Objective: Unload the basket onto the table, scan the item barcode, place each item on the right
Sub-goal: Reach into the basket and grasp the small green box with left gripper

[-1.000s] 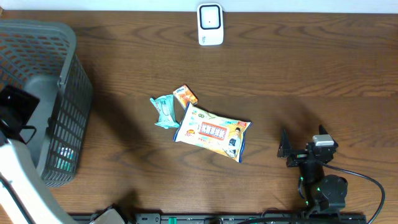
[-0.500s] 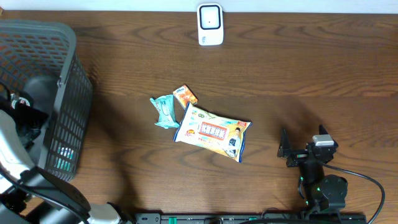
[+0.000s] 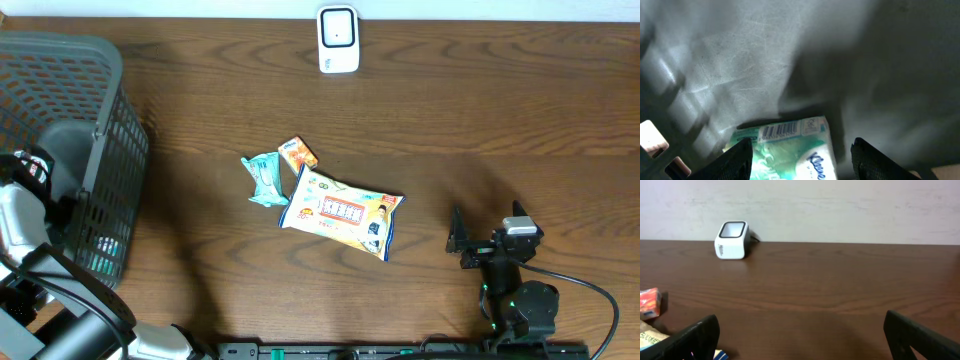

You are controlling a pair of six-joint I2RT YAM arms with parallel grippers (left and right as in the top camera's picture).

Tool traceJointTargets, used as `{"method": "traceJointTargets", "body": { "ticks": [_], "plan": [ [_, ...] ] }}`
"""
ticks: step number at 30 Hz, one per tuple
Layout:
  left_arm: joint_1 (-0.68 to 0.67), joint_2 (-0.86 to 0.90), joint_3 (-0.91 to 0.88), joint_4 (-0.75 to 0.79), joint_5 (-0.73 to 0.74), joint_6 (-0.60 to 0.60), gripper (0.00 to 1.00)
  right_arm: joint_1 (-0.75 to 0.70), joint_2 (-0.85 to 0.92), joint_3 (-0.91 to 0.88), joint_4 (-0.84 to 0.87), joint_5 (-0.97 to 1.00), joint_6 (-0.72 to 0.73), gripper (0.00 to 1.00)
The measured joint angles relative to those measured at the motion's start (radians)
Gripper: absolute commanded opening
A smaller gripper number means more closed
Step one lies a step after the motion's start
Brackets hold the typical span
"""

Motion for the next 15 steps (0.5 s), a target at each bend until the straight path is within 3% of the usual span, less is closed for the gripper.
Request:
{"method": "traceJointTargets", "body": {
  "ticks": [6, 14, 15],
  "plan": [
    [0.0, 0.0, -0.064, 0.058, -0.003, 0.0, 0.6, 0.0, 0.0, 0.0, 0.0, 0.0, 0.0, 0.99],
    [0.0, 0.0, -0.087, 0.083, -0.007, -0.005, 0.07, 0.0, 0.0, 0.0, 0.0, 0.0, 0.0, 0.99],
    [0.0, 0.0, -0.087, 0.083, -0.007, -0.002, 0.08, 0.0, 0.0, 0.0, 0.0, 0.0, 0.0, 0.99]
  ]
}}
